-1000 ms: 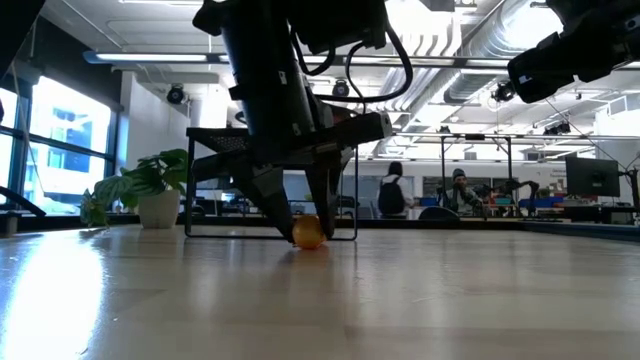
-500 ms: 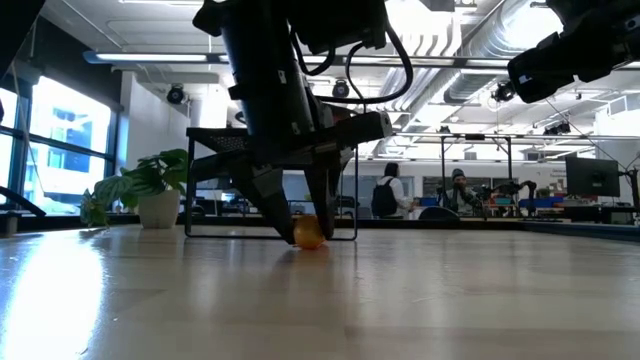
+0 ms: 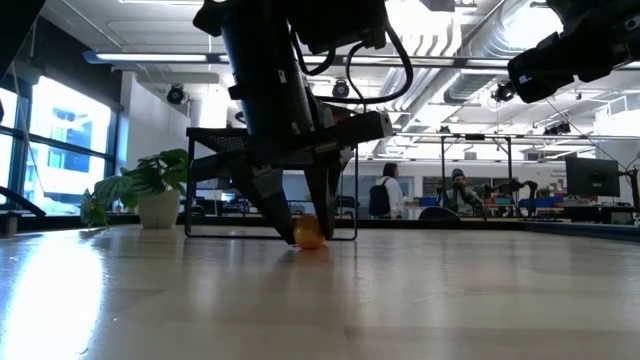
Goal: Pick & Place Fruit
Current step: Put the pear into the red strainer bowl
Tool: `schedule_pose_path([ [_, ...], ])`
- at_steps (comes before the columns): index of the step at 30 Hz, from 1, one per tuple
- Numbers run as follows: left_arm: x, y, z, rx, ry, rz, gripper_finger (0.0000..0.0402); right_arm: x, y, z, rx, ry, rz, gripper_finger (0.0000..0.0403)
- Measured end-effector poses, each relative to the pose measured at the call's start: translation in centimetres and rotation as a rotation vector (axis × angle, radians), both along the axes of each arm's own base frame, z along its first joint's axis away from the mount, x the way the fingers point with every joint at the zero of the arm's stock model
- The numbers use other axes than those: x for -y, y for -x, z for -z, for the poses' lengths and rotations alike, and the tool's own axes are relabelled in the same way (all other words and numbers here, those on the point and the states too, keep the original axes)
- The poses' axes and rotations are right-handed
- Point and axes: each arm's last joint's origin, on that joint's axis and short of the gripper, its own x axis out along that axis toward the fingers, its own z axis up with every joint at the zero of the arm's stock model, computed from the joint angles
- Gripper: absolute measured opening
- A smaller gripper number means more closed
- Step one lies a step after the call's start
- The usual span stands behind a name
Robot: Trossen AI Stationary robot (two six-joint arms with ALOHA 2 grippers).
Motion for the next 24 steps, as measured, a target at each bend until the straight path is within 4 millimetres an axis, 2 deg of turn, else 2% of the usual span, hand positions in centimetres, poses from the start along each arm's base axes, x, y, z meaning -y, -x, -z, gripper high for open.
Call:
schedule_pose_path([
  [24,0.17,-0.23,-0.05,0.011,0.036,0.041,0.0174,0.00,0.02,0.07,-0.008,-0.001,0.001,0.0002],
])
